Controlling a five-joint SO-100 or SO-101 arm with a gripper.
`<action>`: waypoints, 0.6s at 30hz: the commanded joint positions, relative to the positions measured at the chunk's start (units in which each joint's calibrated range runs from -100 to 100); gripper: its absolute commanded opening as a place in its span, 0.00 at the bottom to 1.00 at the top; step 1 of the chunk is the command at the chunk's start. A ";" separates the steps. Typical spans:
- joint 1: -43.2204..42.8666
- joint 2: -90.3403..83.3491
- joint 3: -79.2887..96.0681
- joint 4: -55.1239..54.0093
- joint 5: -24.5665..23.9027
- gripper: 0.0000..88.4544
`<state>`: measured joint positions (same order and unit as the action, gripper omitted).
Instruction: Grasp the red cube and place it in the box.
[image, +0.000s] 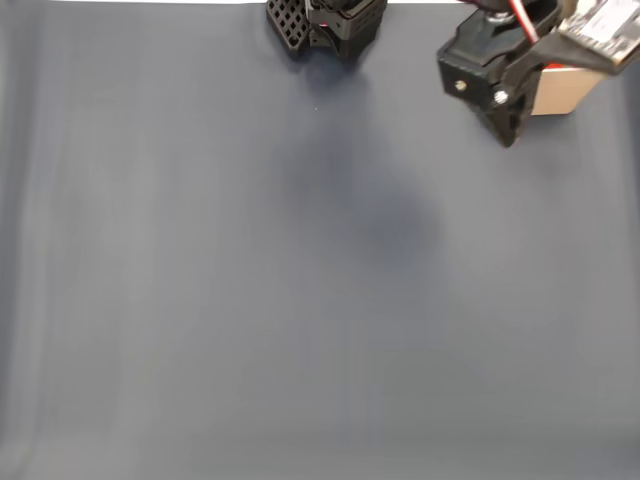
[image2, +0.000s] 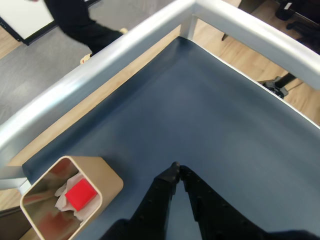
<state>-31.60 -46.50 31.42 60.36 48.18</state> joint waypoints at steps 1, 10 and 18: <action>4.24 -2.09 -0.52 -1.39 -0.54 0.00; 15.10 -4.17 3.31 -3.94 -0.63 0.00; 24.04 -8.41 10.69 -7.22 -0.05 0.00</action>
<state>-10.64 -52.03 40.98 55.08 47.74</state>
